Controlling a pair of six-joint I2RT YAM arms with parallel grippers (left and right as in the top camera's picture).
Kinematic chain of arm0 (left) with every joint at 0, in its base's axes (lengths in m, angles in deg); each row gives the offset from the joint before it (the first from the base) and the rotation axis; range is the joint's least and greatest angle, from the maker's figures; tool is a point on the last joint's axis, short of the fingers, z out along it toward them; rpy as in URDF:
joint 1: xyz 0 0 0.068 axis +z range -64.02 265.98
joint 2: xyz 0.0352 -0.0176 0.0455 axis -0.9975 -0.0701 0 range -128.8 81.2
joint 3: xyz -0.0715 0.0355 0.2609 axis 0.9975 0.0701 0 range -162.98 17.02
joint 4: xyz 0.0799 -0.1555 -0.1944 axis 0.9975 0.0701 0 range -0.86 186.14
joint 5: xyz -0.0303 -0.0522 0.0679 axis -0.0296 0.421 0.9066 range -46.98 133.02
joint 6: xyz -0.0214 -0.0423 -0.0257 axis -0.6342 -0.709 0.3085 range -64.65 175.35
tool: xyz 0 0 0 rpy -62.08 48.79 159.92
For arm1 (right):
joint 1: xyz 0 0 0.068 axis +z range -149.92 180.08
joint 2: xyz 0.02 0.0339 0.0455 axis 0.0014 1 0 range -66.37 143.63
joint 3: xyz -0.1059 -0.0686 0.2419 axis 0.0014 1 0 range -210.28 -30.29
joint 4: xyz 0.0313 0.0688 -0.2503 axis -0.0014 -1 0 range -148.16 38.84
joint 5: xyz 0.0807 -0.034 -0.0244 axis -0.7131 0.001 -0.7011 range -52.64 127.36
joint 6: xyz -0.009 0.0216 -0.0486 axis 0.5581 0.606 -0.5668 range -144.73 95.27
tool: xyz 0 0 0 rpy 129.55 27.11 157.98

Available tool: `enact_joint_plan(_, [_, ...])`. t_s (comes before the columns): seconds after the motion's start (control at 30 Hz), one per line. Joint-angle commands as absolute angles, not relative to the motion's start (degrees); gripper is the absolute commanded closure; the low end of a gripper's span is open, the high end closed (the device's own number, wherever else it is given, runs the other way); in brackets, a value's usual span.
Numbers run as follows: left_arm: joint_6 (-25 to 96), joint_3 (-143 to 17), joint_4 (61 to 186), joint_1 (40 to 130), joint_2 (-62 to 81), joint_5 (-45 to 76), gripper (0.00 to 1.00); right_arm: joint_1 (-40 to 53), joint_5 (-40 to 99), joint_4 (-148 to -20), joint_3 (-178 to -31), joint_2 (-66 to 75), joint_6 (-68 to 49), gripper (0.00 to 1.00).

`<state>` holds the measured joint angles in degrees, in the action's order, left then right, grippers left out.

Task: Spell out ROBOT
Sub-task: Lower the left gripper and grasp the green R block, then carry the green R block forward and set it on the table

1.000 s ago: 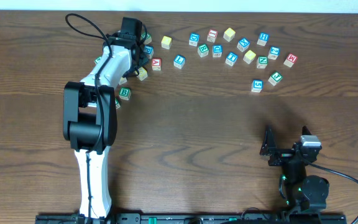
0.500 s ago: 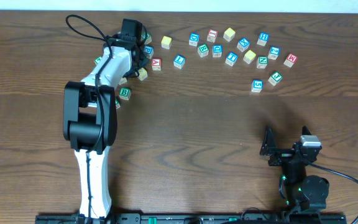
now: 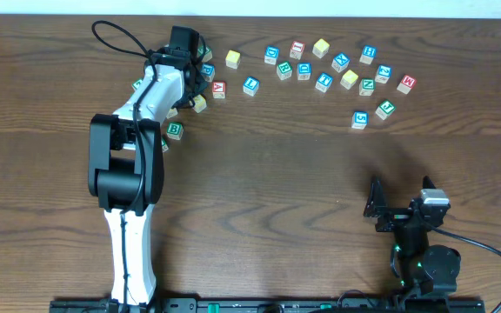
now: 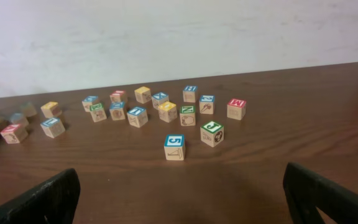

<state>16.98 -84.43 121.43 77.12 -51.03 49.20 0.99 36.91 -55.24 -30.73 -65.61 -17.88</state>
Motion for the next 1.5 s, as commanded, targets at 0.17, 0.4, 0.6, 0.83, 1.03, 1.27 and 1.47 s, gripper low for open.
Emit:
enact_joint_plan(0.17, [20.0,-84.1,123.4,77.0,-45.5,49.5,0.73,0.4,37.0,-55.5,-30.6,-65.7,-18.6,0.01])
enact_joint_plan(0.4, [26.4,-84.1,128.3,76.8,-36.7,48.8,0.73,0.4,37.0,-55.5,-30.6,-65.7,-18.6,0.01])
enact_joint_plan(0.6, [34.5,-84.1,135.6,73.9,-31.2,42.1,0.73,0.4,37.0,-55.5,-30.6,-65.7,-18.6,0.01])
enact_joint_plan(0.83, [38.3,-81.8,144.8,67.6,-32.2,42.0,0.73,0.4,37.0,-55.4,-30.6,-65.7,-18.6,0.01])
enact_joint_plan(1.03, [37.5,-72.6,139.0,63.5,-32.3,41.9,0.73,0.4,37.0,-55.5,-30.6,-65.7,-18.6,0.01])
enact_joint_plan(1.27, [39.4,-67.0,130.0,62.5,-32.3,40.7,0.72,0.4,37.0,-55.5,-30.6,-65.7,-18.6,0.01])
enact_joint_plan(1.47, [40.4,-65.6,127.1,62.4,-32.3,40.4,0.72,0.4,37.0,-55.5,-30.6,-65.7,-18.6,0.01])
